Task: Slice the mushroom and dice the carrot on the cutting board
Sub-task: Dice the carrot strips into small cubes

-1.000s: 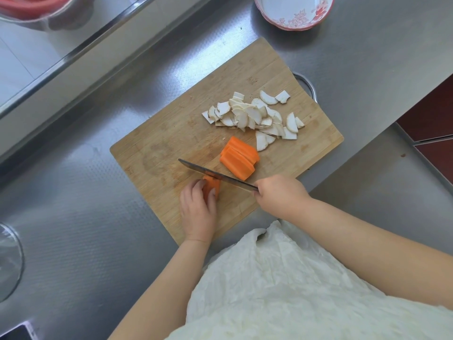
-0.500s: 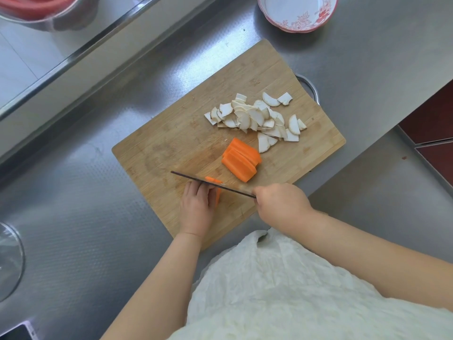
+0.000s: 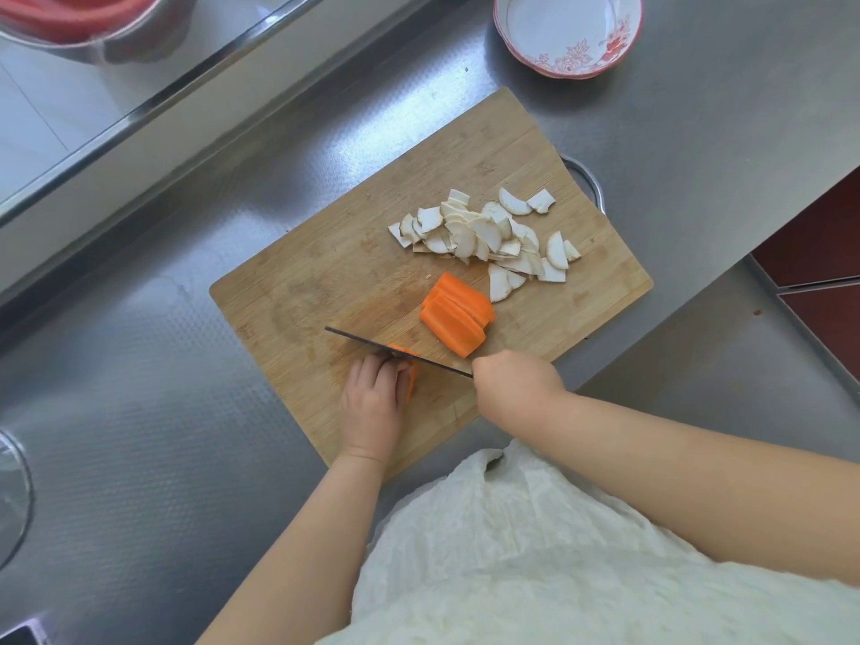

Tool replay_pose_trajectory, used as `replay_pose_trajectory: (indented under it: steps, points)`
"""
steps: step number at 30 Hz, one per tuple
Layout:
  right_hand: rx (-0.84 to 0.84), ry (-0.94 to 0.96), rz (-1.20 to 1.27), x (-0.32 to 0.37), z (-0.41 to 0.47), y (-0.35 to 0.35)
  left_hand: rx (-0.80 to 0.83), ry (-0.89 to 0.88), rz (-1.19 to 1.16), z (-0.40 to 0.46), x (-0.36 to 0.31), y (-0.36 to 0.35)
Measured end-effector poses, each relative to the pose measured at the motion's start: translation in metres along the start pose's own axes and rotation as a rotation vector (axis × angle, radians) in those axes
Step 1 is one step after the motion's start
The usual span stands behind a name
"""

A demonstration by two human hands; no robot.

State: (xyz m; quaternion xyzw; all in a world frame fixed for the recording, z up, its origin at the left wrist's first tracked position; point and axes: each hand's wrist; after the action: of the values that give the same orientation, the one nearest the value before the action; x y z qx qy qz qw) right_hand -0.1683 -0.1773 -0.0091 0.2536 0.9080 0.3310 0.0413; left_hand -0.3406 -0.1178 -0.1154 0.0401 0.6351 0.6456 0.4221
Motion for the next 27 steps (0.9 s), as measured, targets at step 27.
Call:
replay_pose_trajectory:
  steps: [27]
  points:
    - [-0.005,0.061,0.002,0.011,-0.006,0.001,-0.046,-0.017,0.007,-0.005,0.002,-0.002]
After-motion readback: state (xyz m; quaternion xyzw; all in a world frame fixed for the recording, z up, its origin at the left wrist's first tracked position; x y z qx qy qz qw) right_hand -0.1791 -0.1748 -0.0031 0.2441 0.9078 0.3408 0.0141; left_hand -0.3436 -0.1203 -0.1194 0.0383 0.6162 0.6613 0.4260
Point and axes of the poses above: each hand's wrist, its own z-axis towards the middle knuckle, its own y-axis out of the back of the hand, x = y × z, and after that the axes turned 3 degrees about -x, right-handed
